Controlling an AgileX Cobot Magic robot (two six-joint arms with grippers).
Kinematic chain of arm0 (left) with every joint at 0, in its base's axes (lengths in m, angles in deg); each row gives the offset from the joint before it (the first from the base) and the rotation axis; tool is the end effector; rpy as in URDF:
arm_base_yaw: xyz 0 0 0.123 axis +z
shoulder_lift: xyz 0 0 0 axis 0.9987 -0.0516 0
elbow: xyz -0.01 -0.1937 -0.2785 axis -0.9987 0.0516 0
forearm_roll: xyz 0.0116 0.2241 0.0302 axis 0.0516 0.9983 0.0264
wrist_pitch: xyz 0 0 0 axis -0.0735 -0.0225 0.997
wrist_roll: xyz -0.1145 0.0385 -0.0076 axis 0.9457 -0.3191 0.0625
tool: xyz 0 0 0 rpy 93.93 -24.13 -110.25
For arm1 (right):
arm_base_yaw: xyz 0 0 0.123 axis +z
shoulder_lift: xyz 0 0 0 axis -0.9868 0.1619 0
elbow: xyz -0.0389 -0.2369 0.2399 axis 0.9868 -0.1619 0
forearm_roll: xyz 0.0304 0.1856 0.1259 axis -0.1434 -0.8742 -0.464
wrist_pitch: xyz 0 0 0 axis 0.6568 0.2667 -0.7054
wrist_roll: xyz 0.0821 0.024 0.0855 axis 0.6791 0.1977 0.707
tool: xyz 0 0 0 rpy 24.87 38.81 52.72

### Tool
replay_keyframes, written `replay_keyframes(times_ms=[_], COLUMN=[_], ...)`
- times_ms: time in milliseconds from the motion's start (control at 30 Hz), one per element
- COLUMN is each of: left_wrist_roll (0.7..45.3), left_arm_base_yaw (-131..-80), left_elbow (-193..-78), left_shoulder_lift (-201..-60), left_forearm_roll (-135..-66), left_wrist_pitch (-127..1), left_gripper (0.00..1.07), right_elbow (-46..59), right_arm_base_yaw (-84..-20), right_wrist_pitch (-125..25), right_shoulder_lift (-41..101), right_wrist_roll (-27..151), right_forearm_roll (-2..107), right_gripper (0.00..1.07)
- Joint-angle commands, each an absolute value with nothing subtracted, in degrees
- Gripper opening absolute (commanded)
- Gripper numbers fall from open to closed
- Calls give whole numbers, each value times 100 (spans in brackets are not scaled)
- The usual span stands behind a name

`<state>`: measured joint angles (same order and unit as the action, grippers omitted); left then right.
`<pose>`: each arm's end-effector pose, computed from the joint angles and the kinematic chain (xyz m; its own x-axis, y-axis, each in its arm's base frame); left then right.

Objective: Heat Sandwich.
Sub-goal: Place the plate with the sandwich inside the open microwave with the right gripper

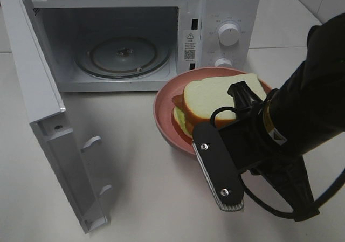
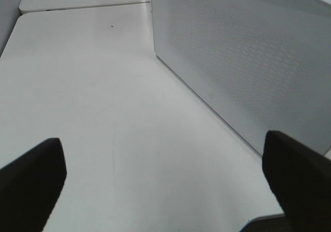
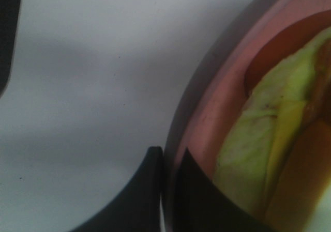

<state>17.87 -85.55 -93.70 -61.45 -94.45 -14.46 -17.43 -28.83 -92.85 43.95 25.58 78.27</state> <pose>-0.0554 -0.0172 0.2529 -0.4288 0.0677 -0.9008 0.1251 0.9920 0.0150 0.1700 0.1628 0.2479 0.3319 -0.9411 0.0652 -0.8475 -0.3278 -0.4174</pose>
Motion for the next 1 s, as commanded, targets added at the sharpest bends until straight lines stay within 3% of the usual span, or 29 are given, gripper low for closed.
replay_keyframes(times_ms=[33,633,1000], left_wrist_roll=[1816,1816,1816], left_arm_base_yaw=[-8596,-8596,-8596], left_elbow=[-9358,-9358,-9358], left_shoulder_lift=[-5996,-5996,-5996], left_forearm_roll=[-9445,-9445,-9445], left_wrist_pitch=[-1491,-1491,-1491], left_gripper=[98,98,98], right_elbow=[-1749,-1749,-1737], right_arm_base_yaw=[-2860,-2860,-2878], right_wrist_pitch=[-9022,-8328,-8345], right_shoulder_lift=[4361,4361,4401], right_wrist_roll=[2191,1968,553], right_forearm_roll=[7902,7598,7443], right_gripper=[2,2,0])
